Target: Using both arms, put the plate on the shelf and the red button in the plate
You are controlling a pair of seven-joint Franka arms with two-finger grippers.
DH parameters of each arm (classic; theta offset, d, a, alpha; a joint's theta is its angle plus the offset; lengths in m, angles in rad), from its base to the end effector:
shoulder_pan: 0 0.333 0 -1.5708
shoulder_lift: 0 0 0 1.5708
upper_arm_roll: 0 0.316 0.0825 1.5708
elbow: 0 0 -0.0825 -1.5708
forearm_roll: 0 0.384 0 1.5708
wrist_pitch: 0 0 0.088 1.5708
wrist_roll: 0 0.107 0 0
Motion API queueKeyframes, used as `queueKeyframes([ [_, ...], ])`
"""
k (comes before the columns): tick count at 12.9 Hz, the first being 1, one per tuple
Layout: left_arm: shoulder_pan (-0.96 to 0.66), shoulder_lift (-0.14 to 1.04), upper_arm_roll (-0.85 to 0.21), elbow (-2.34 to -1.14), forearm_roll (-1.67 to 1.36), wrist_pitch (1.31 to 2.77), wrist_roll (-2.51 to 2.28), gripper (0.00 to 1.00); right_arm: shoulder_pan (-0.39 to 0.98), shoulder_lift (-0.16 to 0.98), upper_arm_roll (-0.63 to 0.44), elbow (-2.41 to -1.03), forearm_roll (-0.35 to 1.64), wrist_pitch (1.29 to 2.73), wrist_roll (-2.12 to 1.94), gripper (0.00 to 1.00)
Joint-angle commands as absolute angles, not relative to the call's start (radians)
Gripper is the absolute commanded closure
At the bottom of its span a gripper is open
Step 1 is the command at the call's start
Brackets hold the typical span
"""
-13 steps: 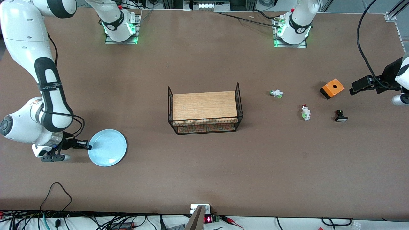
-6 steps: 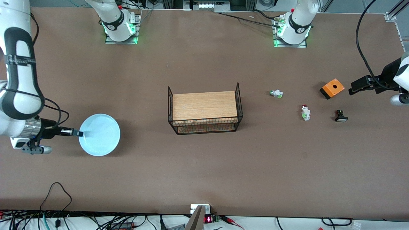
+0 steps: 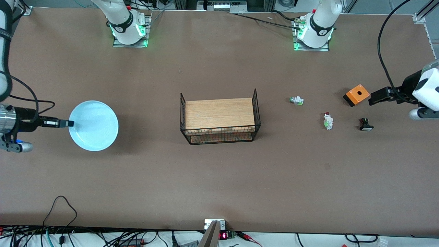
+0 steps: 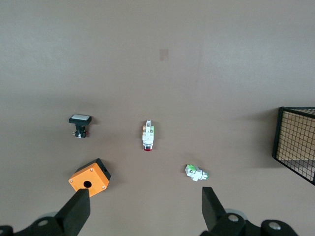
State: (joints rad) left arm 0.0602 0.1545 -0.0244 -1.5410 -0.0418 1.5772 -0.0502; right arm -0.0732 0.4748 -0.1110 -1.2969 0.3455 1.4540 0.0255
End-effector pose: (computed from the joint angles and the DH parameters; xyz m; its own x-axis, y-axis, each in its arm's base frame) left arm 0.5959 0.0179 0.5501 0.9891 0.0857 -0.1201 0.0910 -0.9951 0.0392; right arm 0.6599 -0.0681 0.4577 0.9360 -0.1630 -0.3120 -0.2534 -0.9271 -0.2761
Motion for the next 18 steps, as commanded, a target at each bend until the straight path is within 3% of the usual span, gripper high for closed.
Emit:
queueKeyframes([
  [1, 0.06, 0.182, -0.026, -1.529, 0.023, 1.559, -0.051, 0.0, -0.04, 0.488, -0.106, -1.16, 0.33, 1.327, 0.147, 1.0],
  [5, 0.064, 0.184, -0.025, -1.65, 0.029, 1.643, -0.057, 0.0, -0.022, 0.445, -0.097, -1.123, 0.339, 1.273, 0.231, 1.0],
  [9, 0.061, 0.179, -0.028, -1.848, 0.029, 1.842, -0.057, 0.0, 0.15, 0.396, -0.103, -1.137, 0.325, 1.284, 0.395, 0.99],
  [13, 0.054, 0.225, -0.028, -2.006, 0.029, 2.014, -0.057, 0.0, 0.34, 0.264, -0.103, -1.394, 0.276, 1.544, 0.622, 0.99],
  [15, 0.055, 0.311, -0.028, -2.002, 0.029, 2.025, -0.043, 0.0, 0.403, 0.21, -0.101, -1.497, 0.275, 1.653, 0.724, 0.99],
  [18, 0.054, 0.403, -0.028, -1.997, 0.028, 2.081, -0.043, 0.0, 0.494, 0.198, -0.101, -1.528, 0.275, 1.722, 0.842, 0.99],
])
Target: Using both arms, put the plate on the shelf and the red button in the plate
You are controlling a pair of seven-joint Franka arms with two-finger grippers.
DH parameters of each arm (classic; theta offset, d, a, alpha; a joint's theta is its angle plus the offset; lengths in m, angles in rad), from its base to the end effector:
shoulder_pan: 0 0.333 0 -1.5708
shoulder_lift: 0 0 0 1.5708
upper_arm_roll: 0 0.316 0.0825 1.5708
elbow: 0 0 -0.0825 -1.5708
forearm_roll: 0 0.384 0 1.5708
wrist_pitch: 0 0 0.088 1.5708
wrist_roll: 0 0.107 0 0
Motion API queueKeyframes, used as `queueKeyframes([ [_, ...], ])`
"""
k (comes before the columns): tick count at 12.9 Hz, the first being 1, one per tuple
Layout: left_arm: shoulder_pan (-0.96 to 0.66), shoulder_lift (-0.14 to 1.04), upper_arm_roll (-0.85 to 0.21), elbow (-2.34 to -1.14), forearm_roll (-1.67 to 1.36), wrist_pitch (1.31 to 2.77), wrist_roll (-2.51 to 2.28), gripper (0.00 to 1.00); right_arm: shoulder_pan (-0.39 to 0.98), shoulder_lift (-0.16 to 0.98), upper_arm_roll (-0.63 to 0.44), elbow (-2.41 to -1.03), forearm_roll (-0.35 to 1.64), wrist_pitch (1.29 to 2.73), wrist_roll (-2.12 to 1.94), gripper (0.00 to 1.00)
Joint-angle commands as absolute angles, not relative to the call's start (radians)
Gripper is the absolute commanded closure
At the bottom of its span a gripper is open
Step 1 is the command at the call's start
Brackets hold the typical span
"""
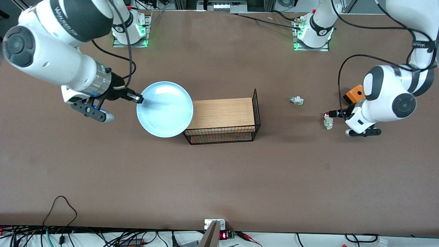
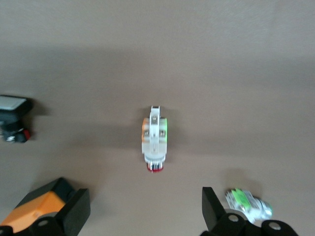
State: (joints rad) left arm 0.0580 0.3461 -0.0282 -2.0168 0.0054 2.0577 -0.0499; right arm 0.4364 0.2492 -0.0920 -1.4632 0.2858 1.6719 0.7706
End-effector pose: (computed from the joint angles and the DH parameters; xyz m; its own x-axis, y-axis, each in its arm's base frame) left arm 0.5648 0.0174 0.2585 0.9510 0.0744 -0.3002 0.0751 -0.9971 -0.0092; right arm 0.5849 0.2459 0.5398 0.8839 -0.4178 -0.2100 -0.4520 -0.8785 -0.1548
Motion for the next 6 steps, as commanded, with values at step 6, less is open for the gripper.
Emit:
queueKeyframes([
  [6, 0.06, 0.485, -0.028, -1.997, 0.018, 2.174, -0.043, 0.0, 0.716, 0.151, -0.103, -1.751, 0.167, 2.021, 1.015, 0.99],
])
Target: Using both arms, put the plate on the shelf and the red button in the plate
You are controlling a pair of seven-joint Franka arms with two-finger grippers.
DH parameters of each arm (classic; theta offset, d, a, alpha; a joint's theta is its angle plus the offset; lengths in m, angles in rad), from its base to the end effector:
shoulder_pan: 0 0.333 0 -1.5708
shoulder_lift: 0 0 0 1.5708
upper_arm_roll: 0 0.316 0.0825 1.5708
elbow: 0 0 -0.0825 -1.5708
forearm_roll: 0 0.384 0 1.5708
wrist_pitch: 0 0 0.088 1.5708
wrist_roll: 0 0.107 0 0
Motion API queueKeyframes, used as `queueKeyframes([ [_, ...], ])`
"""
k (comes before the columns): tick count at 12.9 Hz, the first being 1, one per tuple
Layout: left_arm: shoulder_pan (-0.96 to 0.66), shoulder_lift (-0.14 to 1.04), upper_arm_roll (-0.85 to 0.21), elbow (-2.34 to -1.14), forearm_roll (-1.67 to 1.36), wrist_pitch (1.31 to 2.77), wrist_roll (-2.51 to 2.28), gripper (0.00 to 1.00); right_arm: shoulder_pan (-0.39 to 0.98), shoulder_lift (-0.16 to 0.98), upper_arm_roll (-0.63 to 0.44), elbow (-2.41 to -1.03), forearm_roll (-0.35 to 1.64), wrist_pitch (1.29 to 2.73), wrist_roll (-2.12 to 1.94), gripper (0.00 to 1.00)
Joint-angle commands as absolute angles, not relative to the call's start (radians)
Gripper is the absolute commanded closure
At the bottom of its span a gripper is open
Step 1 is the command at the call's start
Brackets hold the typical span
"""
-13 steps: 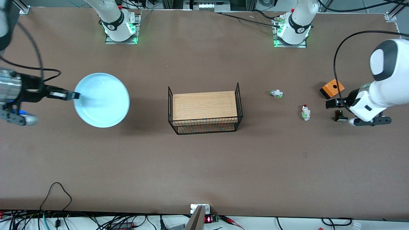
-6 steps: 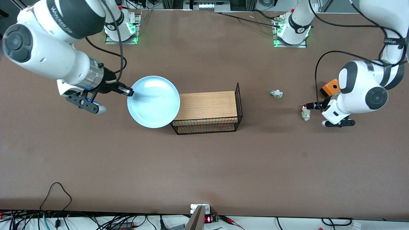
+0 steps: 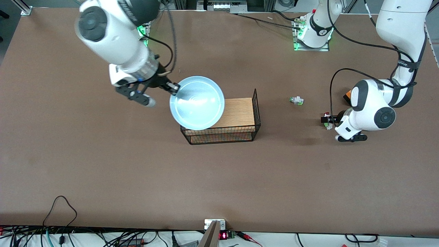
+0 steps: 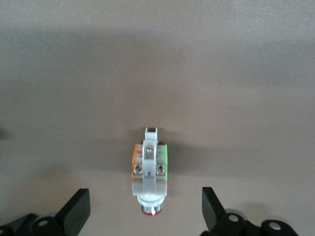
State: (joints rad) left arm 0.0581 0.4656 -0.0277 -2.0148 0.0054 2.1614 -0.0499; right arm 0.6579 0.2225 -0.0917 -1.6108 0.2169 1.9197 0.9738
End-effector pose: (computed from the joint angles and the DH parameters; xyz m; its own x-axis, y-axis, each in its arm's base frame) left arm 0.5663 0.0174 0.1968 0.9467 0.0746 -0.3135 0.0764 -0.9971 -0.0065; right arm 0.5290 0.3601 0.5059 0.8905 -0.4414 -0.1101 -0.4545 -0.8738 -0.1727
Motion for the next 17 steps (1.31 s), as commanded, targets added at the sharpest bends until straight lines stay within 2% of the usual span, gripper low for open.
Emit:
queueKeyframes([
  [1, 0.06, 0.485, -0.028, -1.999, 0.018, 2.174, -0.043, 0.0, 0.733, 0.125, -0.098, -1.811, 0.14, 2.072, 1.034, 0.99],
  [3, 0.06, 0.485, -0.028, -1.999, 0.018, 2.175, -0.043, 0.03, 0.75, 0.098, -0.087, -1.893, 0.109, 2.134, 1.051, 0.99],
  [7, 0.06, 0.492, -0.028, -2.014, 0.018, 2.204, -0.046, 0.05, 0.782, 0.106, -0.084, -1.969, 0.054, 2.233, 1.052, 0.99],
  [13, 0.061, 0.503, -0.028, -2.016, 0.018, 2.215, -0.045, 0.12, 0.862, 0.253, -0.095, -1.964, 0.038, 2.419, 1.098, 0.99],
  [15, 0.061, 0.503, -0.028, -2.016, 0.018, 2.212, -0.043, 0.19, 0.909, 0.297, -0.138, -1.941, 0.038, 2.444, 1.103, 0.99],
  [16, 0.061, 0.503, -0.028, -2.016, 0.018, 2.207, -0.041, 0.36, 0.951, 0.317, -0.176, -1.925, 0.04, 2.445, 1.104, 0.99],
  [17, 0.061, 0.503, -0.028, -2.016, 0.018, 2.207, -0.041, 0.41, 0.988, 0.34, -0.214, -1.907, 0.041, 2.445, 1.104, 0.99],
])
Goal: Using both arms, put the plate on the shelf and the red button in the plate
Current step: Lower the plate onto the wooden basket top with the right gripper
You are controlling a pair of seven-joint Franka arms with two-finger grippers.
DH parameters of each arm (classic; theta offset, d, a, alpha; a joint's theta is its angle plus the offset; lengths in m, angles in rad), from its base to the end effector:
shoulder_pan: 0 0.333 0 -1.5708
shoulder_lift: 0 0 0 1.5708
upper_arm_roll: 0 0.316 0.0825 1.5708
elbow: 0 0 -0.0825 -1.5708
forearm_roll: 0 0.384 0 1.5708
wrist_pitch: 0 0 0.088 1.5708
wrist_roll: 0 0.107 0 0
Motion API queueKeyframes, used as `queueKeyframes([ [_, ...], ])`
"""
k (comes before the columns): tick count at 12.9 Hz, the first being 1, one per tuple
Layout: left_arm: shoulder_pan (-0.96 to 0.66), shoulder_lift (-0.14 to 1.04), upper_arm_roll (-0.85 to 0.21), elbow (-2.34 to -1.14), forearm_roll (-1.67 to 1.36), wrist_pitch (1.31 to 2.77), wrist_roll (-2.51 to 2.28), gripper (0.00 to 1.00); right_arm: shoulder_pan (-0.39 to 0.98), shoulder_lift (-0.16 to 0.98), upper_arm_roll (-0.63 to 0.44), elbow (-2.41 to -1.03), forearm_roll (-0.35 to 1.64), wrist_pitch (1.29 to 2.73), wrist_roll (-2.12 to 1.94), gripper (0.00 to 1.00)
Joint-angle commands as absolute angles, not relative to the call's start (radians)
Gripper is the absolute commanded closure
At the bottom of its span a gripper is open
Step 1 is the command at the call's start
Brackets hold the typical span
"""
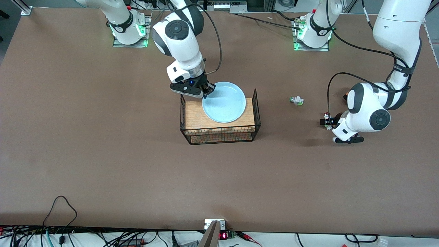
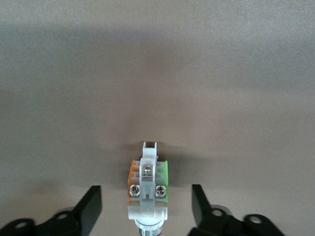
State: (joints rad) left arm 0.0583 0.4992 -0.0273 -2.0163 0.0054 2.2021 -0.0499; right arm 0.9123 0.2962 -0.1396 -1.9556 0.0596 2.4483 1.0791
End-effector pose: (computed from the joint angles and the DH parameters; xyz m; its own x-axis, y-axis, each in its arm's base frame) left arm 0.5661 0.0176 0.1793 0.9483 0.0753 -0.3082 0.0773 -0.9970 -0.0055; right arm 0.4470 0.4419 0.3474 0.9369 -0.3381 0.0886 -0.3191 -0.9309 -0.1778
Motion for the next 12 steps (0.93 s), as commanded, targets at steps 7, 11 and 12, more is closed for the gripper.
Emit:
queueKeyframes([
  [7, 0.063, 0.503, -0.028, -2.014, 0.018, 2.204, -0.041, 0.81, 0.988, 0.341, -0.225, -1.902, 0.044, 2.444, 1.095, 0.39],
  [11, 0.066, 0.494, -0.028, -2.005, 0.018, 2.189, -0.043, 0.98, 0.986, 0.333, -0.225, -1.899, 0.041, 2.442, 1.085, 0.0],
  [12, 0.063, 0.486, -0.028, -1.997, 0.018, 2.166, -0.049, 1.0, 0.985, 0.328, -0.225, -1.888, 0.049, 2.436, 1.081, 0.0],
])
